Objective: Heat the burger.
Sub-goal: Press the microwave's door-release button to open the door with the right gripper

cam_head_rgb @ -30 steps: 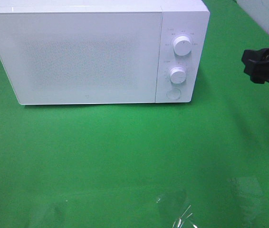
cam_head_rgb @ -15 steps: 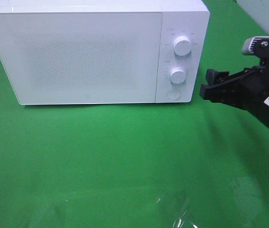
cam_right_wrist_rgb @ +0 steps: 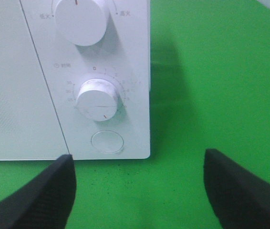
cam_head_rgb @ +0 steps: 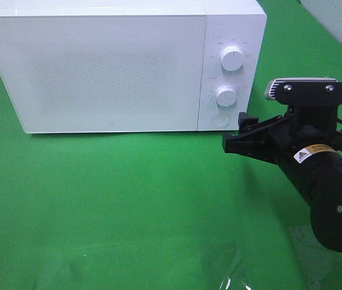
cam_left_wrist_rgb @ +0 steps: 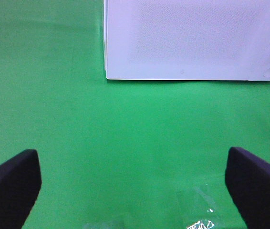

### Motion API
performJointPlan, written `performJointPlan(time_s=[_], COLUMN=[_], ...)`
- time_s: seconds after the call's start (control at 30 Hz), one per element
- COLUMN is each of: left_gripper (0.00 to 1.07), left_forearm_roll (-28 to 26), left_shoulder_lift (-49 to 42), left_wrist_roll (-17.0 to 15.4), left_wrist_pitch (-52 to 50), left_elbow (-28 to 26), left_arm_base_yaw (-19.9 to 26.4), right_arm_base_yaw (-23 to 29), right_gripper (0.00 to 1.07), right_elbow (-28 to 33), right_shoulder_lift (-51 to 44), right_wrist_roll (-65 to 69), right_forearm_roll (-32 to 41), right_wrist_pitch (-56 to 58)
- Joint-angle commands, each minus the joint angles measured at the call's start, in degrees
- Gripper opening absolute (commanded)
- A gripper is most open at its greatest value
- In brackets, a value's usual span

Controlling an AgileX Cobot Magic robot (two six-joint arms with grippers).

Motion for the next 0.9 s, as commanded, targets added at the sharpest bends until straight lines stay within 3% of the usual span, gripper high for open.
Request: performJointPlan(time_s=[0.03,0.9], left_gripper=[0.97,0.97], left_forearm_roll=[-0.6,-0.6], left_shoulder_lift=[-0.9,-0.9], left_wrist_roll=[0.1,0.1], left_wrist_pitch=[-0.3,-0.3], left_elbow=[0.2,0.2], left_arm_base_yaw=[0.1,0.1], right_arm_base_yaw=[0.5,0.5], right_gripper=[0.73,0.72], right_elbow=[-1.4,-2.2], right_shoulder_lift=[0.0,4.9], right_wrist_roll=[-1.2,3.0], right_forearm_roll=[1.3,1.5], right_wrist_pitch=[-1.3,-5.0])
